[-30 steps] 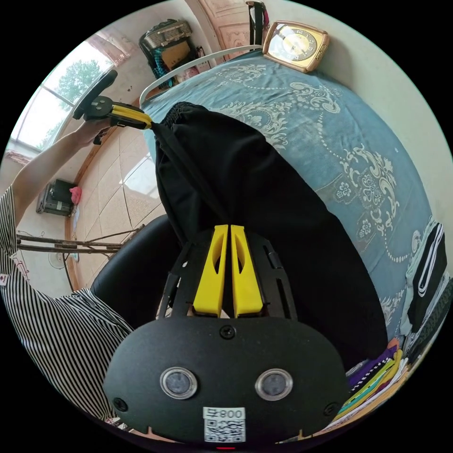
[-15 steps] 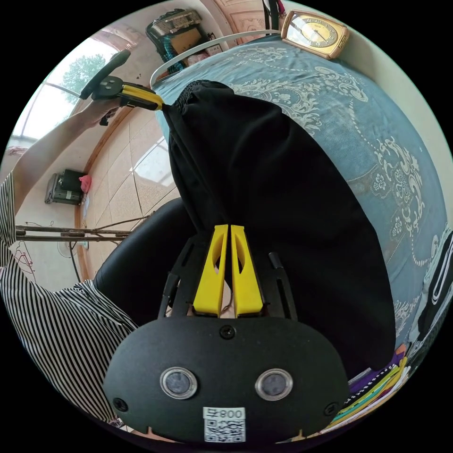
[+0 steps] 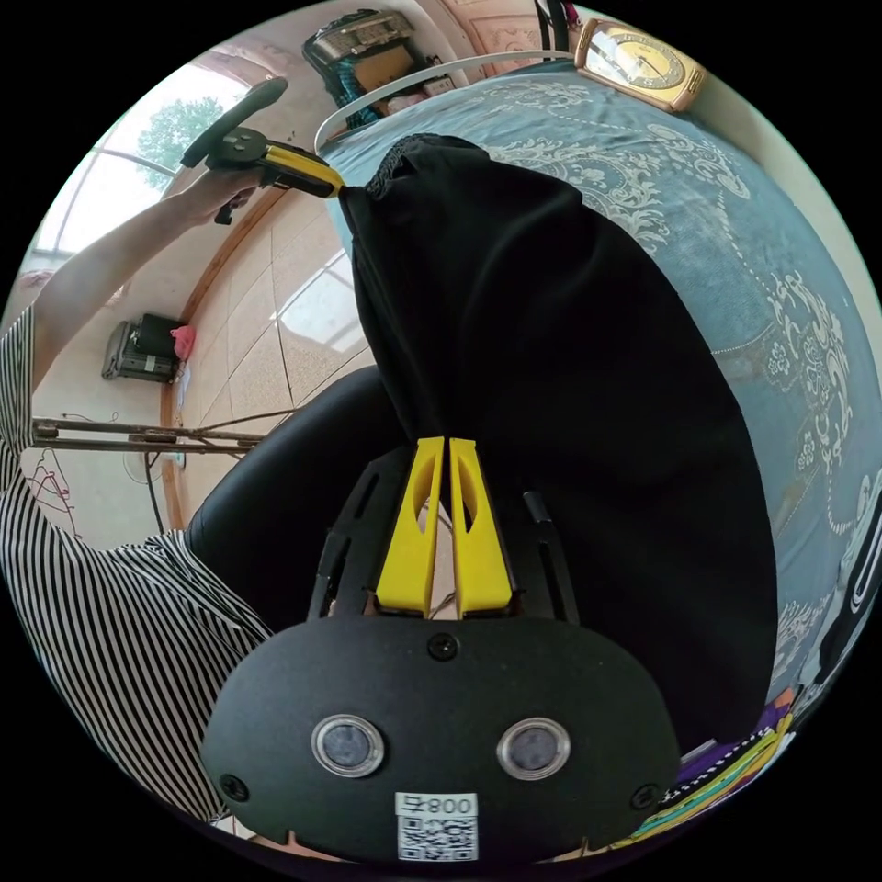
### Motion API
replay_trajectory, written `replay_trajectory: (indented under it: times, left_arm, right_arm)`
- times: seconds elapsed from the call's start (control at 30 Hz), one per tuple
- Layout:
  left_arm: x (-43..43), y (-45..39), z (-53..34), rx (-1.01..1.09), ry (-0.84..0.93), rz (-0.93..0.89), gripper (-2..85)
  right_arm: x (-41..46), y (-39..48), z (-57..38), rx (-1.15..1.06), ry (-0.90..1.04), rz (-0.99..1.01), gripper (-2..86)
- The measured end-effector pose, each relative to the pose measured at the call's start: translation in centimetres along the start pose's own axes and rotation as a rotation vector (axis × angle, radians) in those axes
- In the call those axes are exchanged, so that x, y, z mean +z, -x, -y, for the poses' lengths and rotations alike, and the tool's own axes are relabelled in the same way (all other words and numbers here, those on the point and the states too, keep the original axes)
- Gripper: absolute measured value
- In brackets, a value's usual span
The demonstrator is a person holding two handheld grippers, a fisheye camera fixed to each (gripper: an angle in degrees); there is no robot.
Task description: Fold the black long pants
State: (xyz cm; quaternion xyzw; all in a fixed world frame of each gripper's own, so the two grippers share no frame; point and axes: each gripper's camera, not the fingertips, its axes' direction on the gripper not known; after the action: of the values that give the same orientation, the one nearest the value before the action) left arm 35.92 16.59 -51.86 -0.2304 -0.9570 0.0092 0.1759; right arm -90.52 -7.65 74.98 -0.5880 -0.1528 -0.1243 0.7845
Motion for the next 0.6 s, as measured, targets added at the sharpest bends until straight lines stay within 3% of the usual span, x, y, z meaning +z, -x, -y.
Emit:
replay_trajectory:
  times: [0.6]
  left_arm:
    - [2.0, -2.3, -4.2, -0.022, 0.03, 0.015, 0.6]
  right_arm:
    - [8.6, -1.4, -2.4, 0.011, 0.035, 0.044, 1.1]
